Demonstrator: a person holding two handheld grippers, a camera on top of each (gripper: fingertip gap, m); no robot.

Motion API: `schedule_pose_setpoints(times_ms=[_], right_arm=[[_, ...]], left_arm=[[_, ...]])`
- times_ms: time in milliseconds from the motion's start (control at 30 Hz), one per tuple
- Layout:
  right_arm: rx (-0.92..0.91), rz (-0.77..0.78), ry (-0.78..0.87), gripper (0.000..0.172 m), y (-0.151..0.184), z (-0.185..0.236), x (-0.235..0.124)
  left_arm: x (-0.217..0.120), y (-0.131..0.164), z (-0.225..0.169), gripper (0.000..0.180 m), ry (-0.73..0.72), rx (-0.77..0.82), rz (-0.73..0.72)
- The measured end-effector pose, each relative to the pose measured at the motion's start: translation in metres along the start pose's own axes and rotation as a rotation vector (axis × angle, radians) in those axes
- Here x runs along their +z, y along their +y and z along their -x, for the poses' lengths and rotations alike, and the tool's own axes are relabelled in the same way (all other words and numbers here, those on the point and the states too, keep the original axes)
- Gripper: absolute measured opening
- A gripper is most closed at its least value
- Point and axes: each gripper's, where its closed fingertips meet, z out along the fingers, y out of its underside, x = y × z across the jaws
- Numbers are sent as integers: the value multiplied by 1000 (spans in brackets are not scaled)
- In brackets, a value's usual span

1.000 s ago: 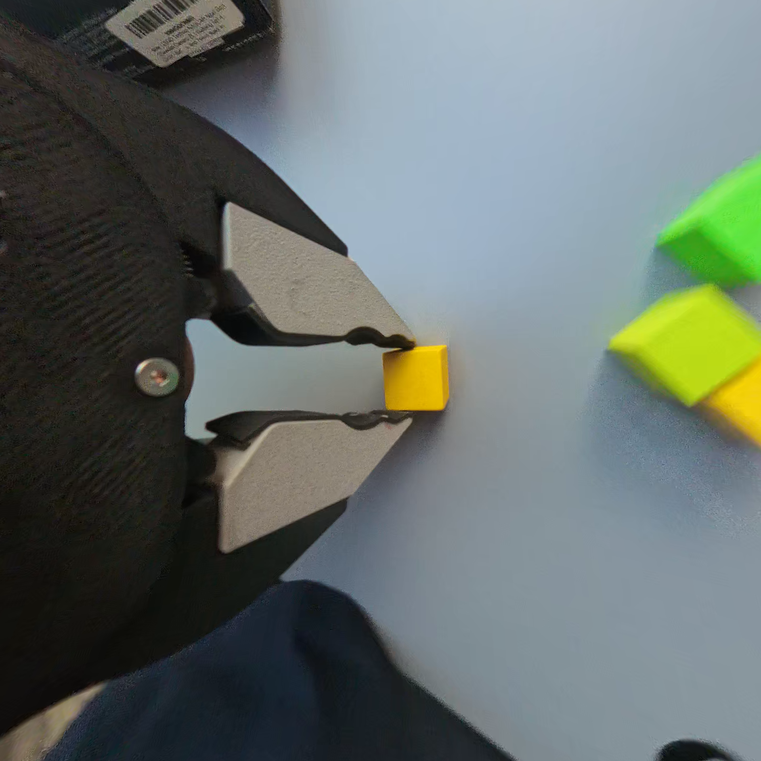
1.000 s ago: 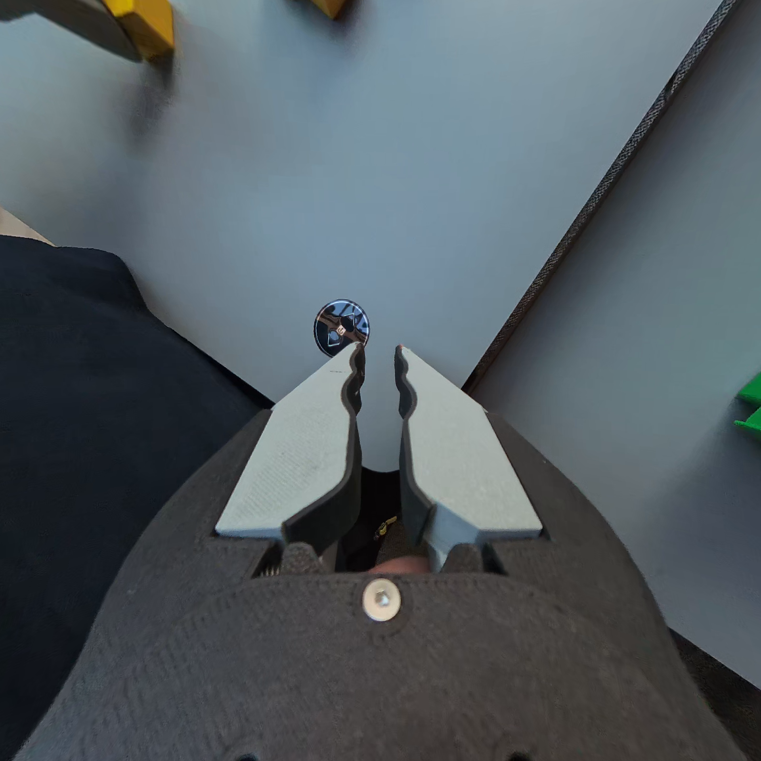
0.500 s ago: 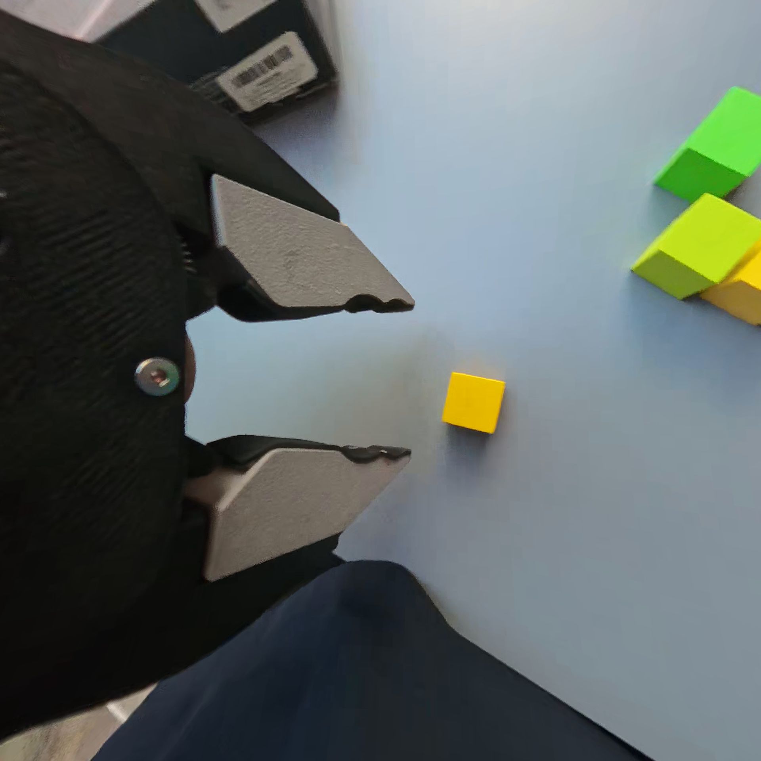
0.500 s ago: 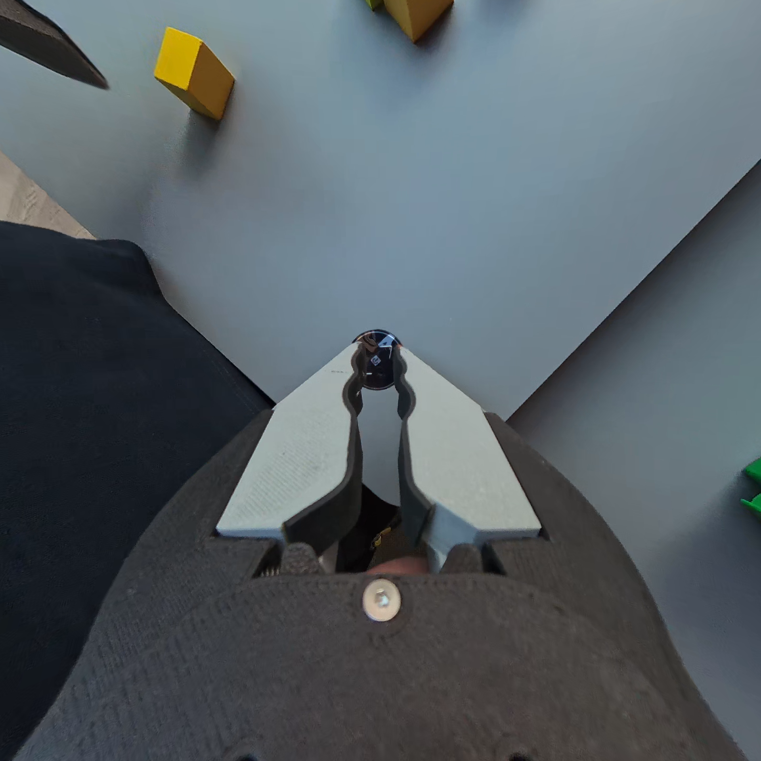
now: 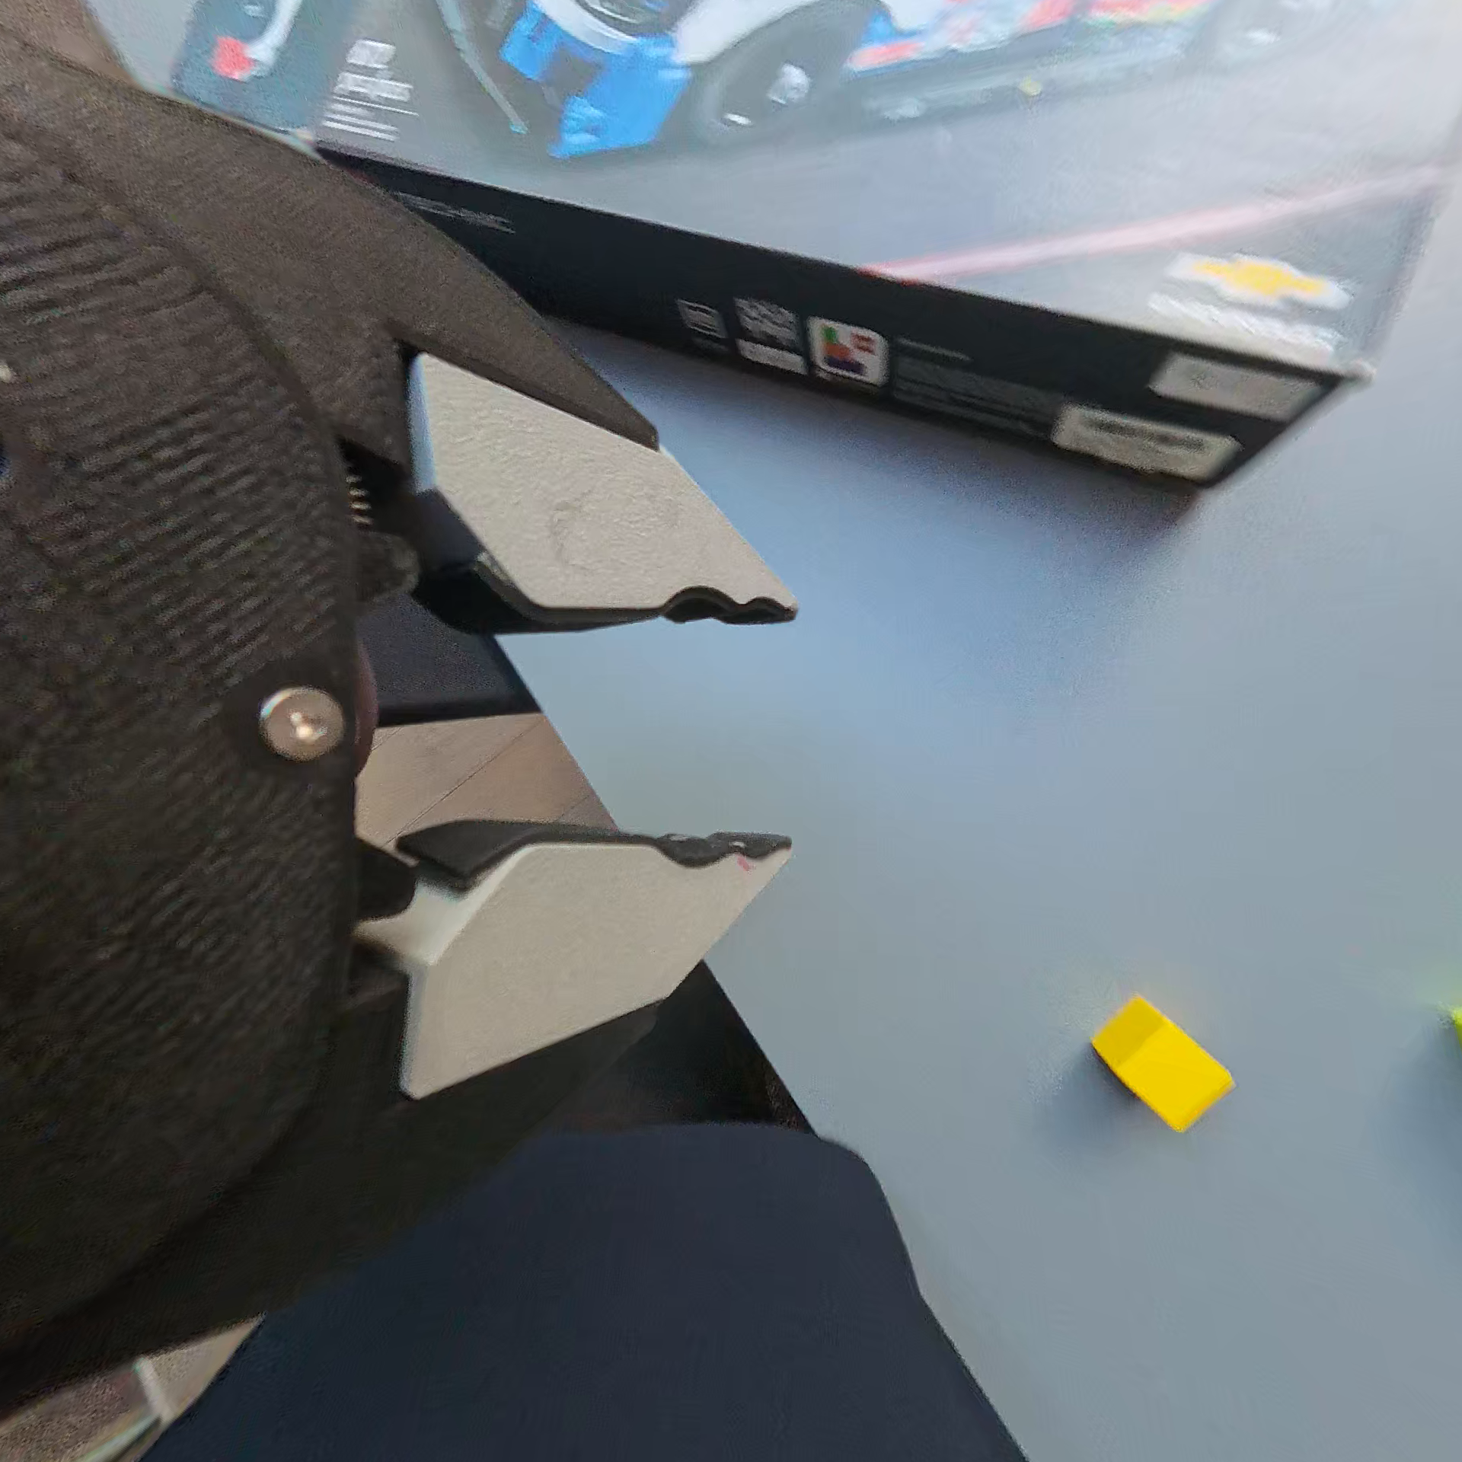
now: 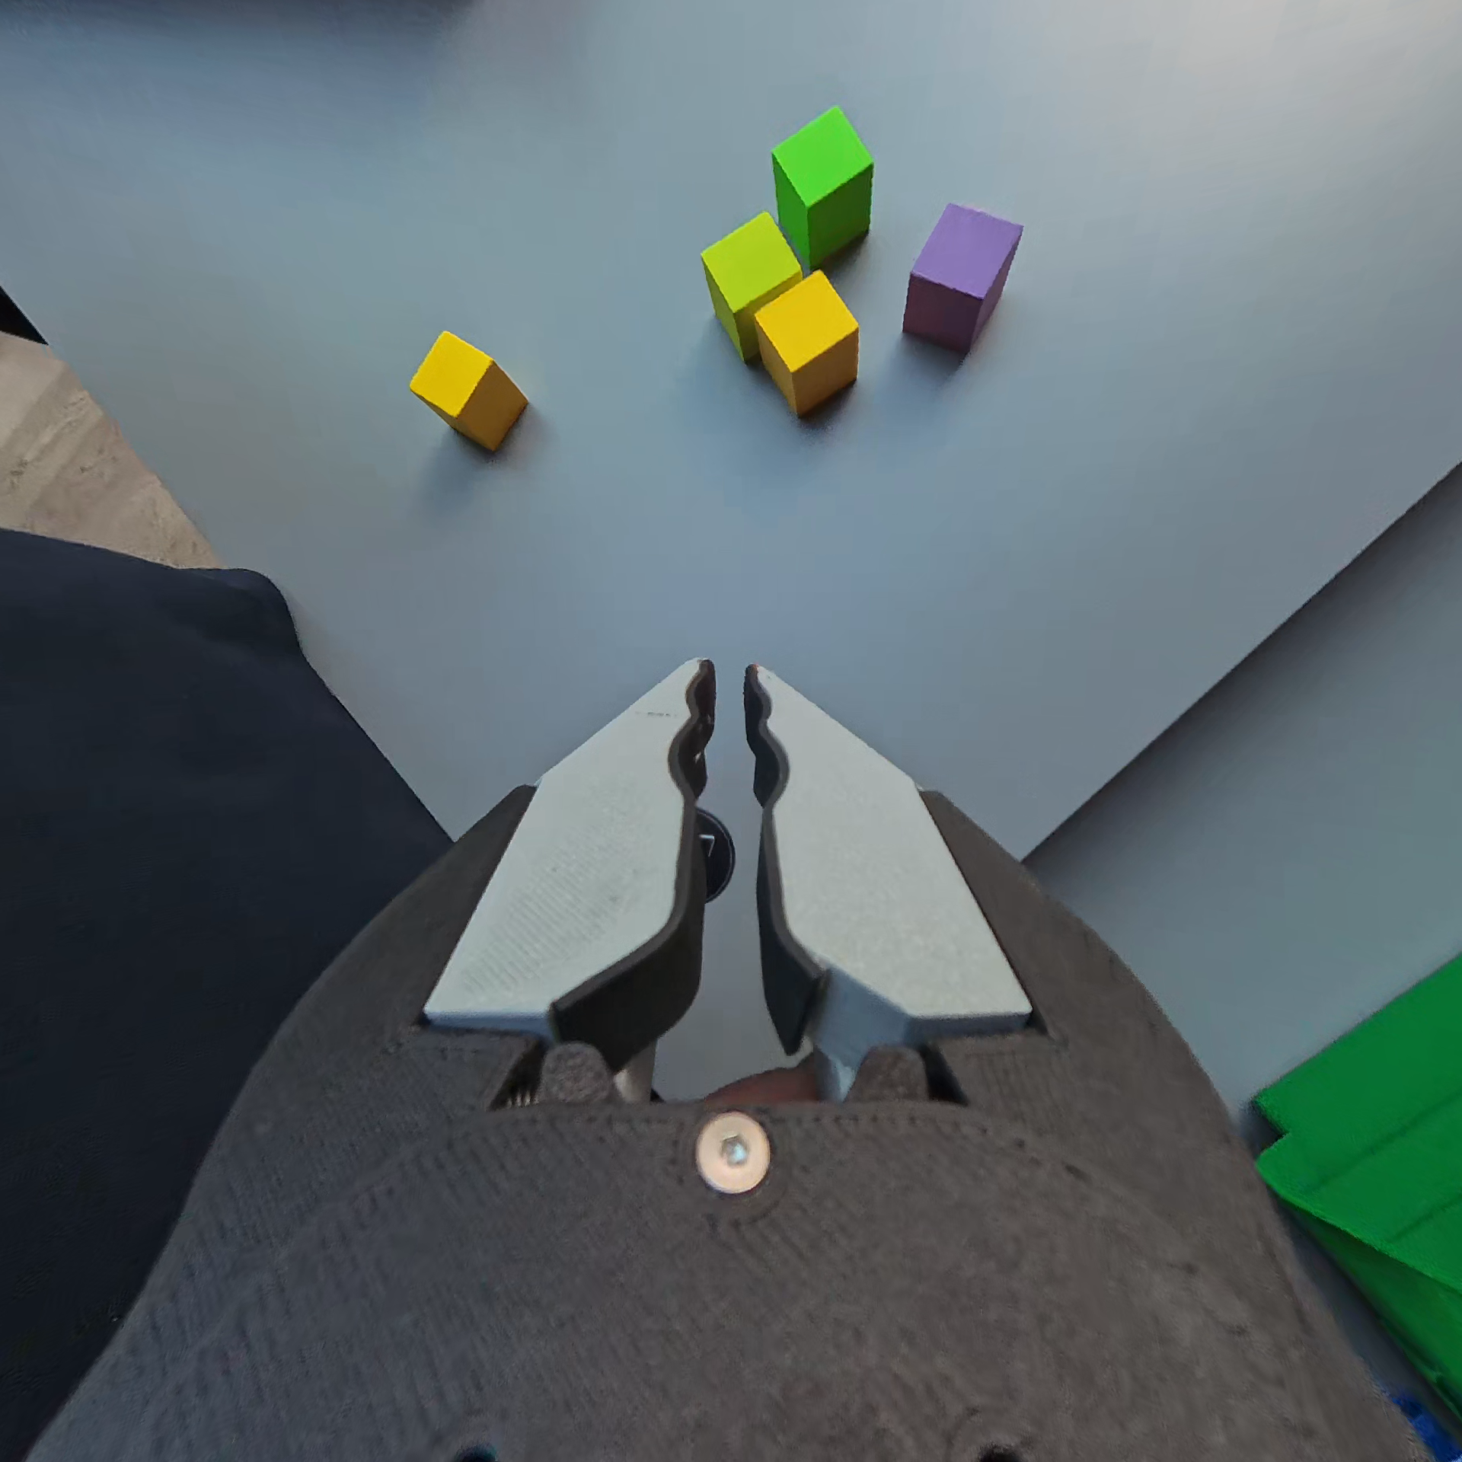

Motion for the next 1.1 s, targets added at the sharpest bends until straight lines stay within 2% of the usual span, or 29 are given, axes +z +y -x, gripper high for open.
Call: schedule_pose_setpoints(times_ms=[133,233,333,400,467,600,767,1100], right_arm=[[-45,-1,-15,5,-8,7,2],[-58,17,-28,5,-5,11,6],[-47,23,-38,6,-2,15,7],[-38,21,-42,6,-2,17,7],[-40,25,-46,6,-2,20,7],[-52,27,-48,7,-5,24,9],[-60,31,-55,8,-10,35,15],[-152,83,-65,14,-27,67,29]], left_arm=[[-30,28,43,48,-86,-148,15],[-36,54,58,47,-71,-244,36],[-30,83,57,43,-41,-318,74],[-32,84,61,46,-65,-303,83],[-33,86,64,40,-95,-289,74],[-32,113,53,50,-7,-375,138],[-44,138,55,49,31,-496,99],[-66,209,69,56,-2,-565,103]])
